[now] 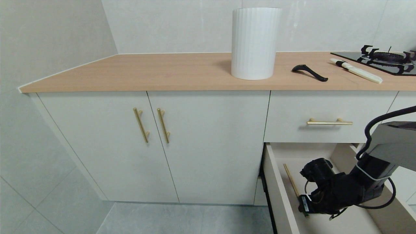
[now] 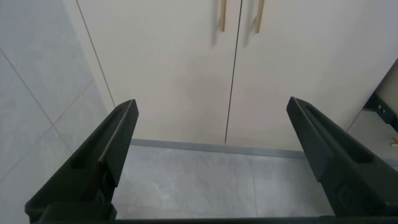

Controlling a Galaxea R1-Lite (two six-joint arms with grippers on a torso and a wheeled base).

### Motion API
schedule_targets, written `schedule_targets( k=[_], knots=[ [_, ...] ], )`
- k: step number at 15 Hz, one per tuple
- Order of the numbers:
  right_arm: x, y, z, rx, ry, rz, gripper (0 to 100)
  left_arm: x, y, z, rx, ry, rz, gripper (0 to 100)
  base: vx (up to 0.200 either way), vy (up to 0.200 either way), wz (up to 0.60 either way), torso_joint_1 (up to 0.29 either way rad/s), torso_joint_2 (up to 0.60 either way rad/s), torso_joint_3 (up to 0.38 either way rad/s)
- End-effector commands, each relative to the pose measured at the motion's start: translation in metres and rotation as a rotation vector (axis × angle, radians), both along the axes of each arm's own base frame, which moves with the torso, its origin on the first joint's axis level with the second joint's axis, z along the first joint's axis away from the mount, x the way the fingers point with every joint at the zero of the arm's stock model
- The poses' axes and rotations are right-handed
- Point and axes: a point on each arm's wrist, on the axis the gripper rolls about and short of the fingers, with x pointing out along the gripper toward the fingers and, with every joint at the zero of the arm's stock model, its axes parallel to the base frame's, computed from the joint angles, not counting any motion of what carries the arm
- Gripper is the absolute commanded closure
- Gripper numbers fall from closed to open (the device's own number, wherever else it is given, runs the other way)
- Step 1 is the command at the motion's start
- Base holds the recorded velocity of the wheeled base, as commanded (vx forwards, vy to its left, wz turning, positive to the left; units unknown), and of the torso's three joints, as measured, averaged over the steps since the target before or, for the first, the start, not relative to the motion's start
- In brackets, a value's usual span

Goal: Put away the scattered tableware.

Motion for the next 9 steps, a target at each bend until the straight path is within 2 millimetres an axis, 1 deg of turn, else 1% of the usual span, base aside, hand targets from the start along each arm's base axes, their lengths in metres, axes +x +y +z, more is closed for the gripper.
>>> schedule_targets(
  k=[1,3,4,5,7,8,9],
  knots=[
    [0.000,0.000,0.002,0.003,-0.006,0.000,0,0.000,0.000,0.000,0.000,0.000,0.000,0,0.000,0.000,0.00,0.000,0.00,0.000],
    [0.000,0.000,0.005,0.004,-0.015,0.000,0,0.000,0.000,0.000,0.000,0.000,0.000,0,0.000,0.000,0.00,0.000,0.00,0.000],
    [-0.002,-0.001,0.012,0.007,-0.032,0.001,0,0.000,0.000,0.000,0.000,0.000,0.000,0,0.000,0.000,0.00,0.000,0.00,0.000],
    [-0.006,-0.002,0.023,0.012,-0.056,0.004,0,0.000,0.000,0.000,0.000,0.000,0.000,0,0.000,0.000,0.00,0.000,0.00,0.000],
    [-0.017,-0.004,0.057,0.035,-0.139,0.010,0,0.000,0.000,0.000,0.000,0.000,0.000,0,0.000,0.000,0.00,0.000,0.00,0.000],
    [-0.023,-0.006,0.077,0.048,-0.200,0.017,0,0.000,0.000,0.000,0.000,0.000,0.000,0,0.000,0.000,0.00,0.000,0.00,0.000],
    [-0.034,-0.010,0.099,0.059,-0.257,0.021,0,0.000,0.000,0.000,0.000,0.000,0.000,0,0.000,0.000,0.00,0.000,0.00,0.000]
  ],
)
